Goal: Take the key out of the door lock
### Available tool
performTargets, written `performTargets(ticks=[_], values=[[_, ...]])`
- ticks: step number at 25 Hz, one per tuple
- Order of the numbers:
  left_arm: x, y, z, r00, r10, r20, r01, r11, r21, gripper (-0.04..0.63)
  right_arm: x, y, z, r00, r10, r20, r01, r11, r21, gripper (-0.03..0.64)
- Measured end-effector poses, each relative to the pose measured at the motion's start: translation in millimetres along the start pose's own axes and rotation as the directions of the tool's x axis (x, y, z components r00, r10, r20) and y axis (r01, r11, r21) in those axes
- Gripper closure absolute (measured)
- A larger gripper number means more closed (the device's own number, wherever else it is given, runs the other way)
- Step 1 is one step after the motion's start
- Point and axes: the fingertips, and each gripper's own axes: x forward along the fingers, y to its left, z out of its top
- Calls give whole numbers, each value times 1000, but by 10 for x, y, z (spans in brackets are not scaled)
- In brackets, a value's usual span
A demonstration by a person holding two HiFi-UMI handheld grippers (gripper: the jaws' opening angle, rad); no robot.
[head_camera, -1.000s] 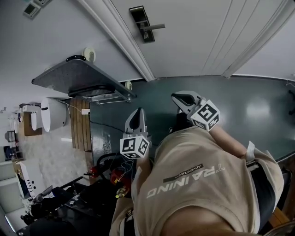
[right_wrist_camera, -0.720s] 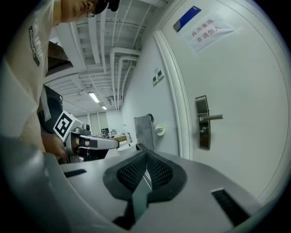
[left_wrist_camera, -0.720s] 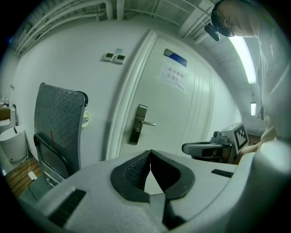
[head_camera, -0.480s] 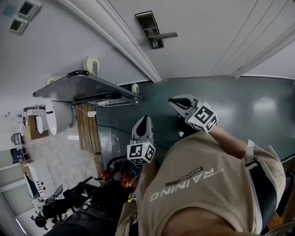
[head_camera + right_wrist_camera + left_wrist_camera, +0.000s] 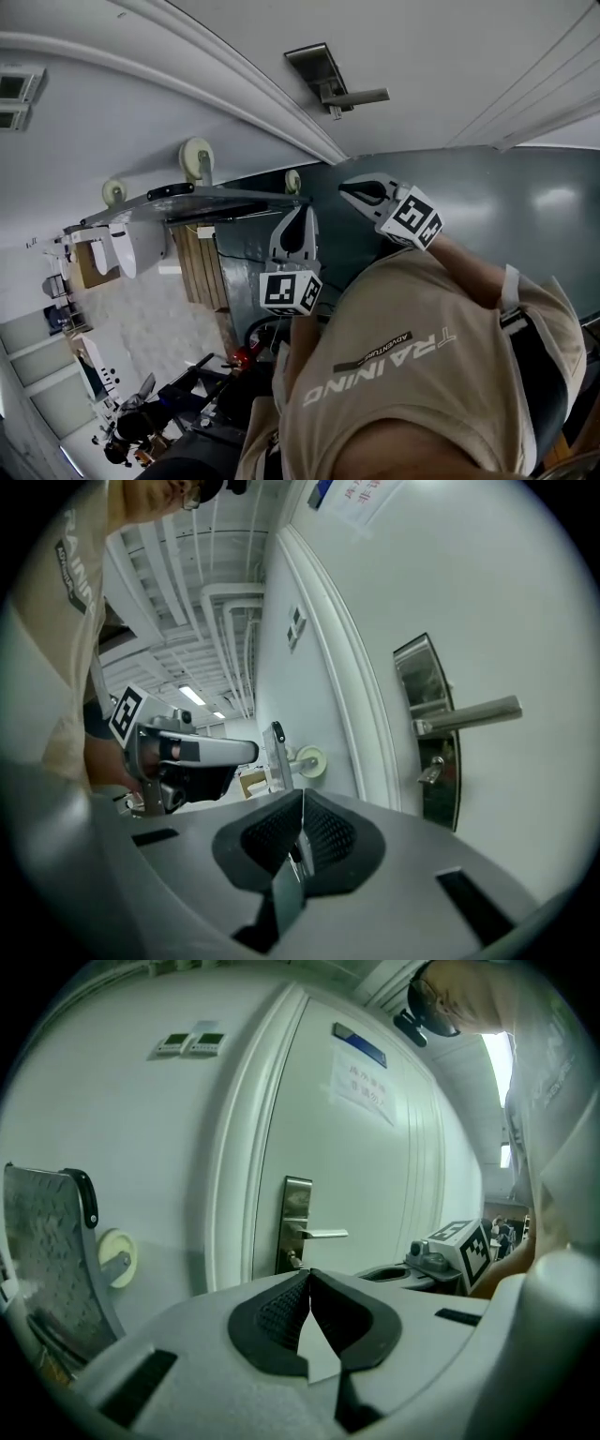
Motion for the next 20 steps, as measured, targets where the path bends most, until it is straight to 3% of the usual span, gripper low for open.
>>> performTargets(ticks=[4,7,12,16,20], values=[[200,217,-17,1000,11,-5,-11,999,-36,586,183,-138,30,999,25,-33,-27,998,-51,601],[282,277,3,1000,-28,-5,27,997,-65,586,246,-302,21,998,-20,-63,18,999,-41,601],[413,496,141,994,-111,0,111,993,-38,586,415,-436,127,991,-120,-53,119,993,-17,601],[466,679,234,974,-226,0,226,974,6,586,606,-401,192,974,-222,-51,222,975,-4,601],[450,890,312,939,-343,-11,343,938,44,586,849,-266,334,946,-323,-17,323,945,46,601]])
